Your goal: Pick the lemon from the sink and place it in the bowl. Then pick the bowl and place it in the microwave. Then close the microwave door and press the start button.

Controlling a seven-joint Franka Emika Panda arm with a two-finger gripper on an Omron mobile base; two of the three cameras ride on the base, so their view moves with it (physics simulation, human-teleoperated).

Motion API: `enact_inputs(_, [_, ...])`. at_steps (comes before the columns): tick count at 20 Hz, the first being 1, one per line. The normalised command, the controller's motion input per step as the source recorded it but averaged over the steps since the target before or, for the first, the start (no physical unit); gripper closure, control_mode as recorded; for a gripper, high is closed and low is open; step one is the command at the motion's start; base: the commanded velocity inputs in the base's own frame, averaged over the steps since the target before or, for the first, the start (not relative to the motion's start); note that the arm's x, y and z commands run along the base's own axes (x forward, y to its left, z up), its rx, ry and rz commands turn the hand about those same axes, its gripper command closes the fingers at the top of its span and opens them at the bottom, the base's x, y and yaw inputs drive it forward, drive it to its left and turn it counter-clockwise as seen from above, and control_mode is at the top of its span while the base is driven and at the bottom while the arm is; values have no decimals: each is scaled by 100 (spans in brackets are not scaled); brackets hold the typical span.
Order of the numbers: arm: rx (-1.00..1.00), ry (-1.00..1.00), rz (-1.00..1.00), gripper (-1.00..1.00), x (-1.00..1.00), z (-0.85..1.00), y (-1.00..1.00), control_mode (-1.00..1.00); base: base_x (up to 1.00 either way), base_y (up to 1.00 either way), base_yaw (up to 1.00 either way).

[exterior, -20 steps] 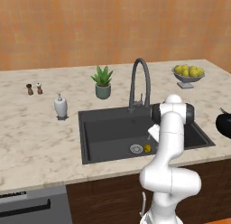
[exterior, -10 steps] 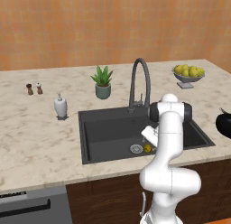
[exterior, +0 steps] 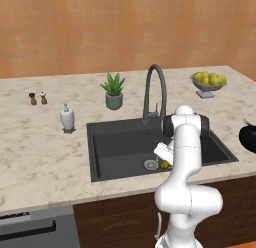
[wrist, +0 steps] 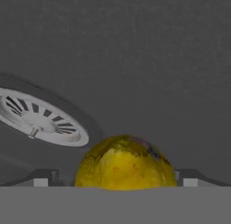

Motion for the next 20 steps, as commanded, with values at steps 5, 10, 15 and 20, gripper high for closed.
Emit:
enact_inputs(5, [0,0,12,100,-4,-24,2,-100,0,0,0])
enact_inputs(10, [0,-4,6,100,-36,7,0,-100,0,0,0])
enact_inputs(15, [0,-17,1,100,-36,82,0,-100,0,0,0])
enact_inputs(20, [0,-19,0,100,-46,100,-2,-100,0,0,0])
